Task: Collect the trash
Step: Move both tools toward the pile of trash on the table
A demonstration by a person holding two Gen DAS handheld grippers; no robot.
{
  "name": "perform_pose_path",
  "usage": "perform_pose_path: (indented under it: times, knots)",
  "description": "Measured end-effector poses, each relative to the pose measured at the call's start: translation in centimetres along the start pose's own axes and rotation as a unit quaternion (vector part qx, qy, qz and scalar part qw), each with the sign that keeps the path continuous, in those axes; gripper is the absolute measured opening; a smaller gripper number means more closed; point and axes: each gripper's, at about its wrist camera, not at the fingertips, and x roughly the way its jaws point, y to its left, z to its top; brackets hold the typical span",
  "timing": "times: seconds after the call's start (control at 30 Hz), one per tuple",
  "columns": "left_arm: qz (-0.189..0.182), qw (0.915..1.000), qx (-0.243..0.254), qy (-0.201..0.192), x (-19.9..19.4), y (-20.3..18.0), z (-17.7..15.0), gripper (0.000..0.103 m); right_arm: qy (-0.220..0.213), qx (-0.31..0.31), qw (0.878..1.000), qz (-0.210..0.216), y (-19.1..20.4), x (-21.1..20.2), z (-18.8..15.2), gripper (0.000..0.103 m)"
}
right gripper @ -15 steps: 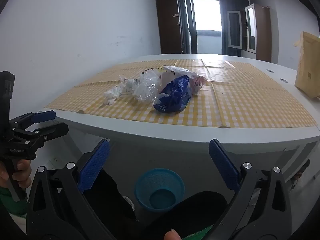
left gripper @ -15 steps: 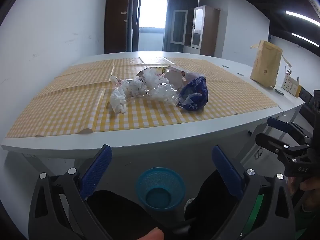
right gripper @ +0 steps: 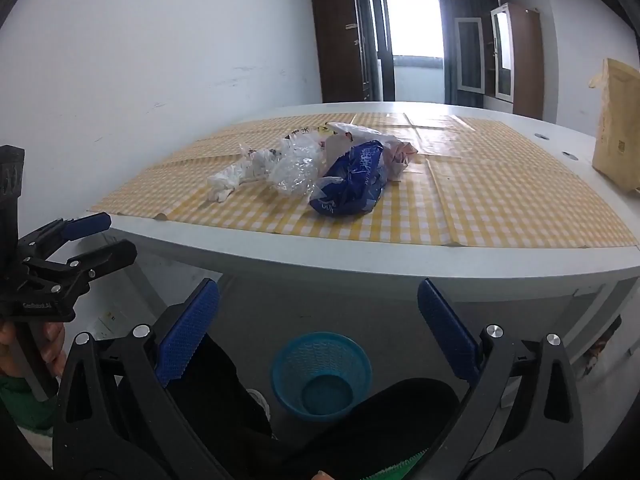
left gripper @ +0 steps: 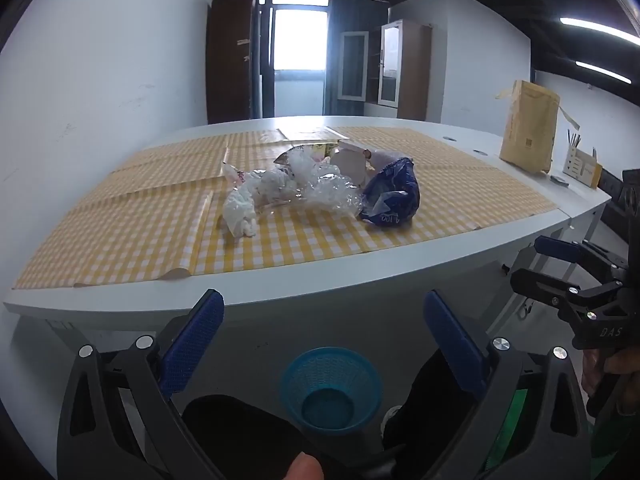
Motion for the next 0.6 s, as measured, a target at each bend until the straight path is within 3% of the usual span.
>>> perform_pose_path:
  times: [0.5, 0.6]
  knots:
    - [-0.003, 0.9994, -0.032, 0.014, 0.4, 1.6, -0.3, 0.097, -0.004, -0.012, 1.0, 0.001, 0.5, -0.5, 0.2, 0.094]
    - [-0.02, 0.9992, -0.031, 0.014, 0.3, 1.7, -0.2, 0.097, -0.007, -0.027, 1.0, -0.001, 1.1, -0.4, 0.2, 0.094]
